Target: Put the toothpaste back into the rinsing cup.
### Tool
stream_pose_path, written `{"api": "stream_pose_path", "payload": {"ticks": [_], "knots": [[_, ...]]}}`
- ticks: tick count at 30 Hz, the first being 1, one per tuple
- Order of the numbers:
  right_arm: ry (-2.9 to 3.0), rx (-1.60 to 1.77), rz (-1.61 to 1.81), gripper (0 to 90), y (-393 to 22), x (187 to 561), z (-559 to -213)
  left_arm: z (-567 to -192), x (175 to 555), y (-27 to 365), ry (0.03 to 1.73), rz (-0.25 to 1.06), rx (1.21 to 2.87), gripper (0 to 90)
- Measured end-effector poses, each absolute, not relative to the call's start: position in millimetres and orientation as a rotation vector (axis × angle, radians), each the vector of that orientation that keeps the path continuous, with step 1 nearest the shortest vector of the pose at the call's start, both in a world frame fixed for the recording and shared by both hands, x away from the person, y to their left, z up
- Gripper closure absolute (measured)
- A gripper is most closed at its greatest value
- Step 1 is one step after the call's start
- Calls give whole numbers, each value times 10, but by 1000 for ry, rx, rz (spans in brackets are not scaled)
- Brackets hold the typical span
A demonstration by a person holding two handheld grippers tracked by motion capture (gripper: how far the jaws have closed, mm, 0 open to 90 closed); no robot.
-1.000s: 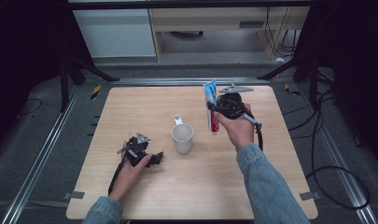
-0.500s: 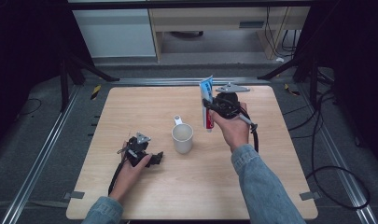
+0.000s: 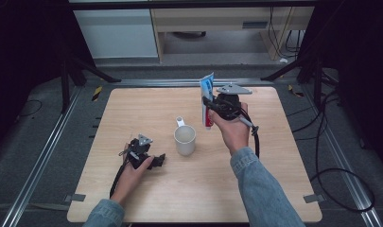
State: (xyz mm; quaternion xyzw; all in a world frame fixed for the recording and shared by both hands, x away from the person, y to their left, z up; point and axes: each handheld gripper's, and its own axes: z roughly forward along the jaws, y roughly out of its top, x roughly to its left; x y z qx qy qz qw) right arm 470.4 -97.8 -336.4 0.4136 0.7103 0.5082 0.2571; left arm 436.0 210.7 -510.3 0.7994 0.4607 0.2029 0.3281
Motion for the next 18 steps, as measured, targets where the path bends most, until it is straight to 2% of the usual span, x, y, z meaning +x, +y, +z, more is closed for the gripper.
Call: {"api": "stream_pose_path", "payload": {"ticks": [18], "knots": [[1864,1095,1490,731,-911,4651,-3234,-5103,4361,2107,1206,531,2092,0]]}}
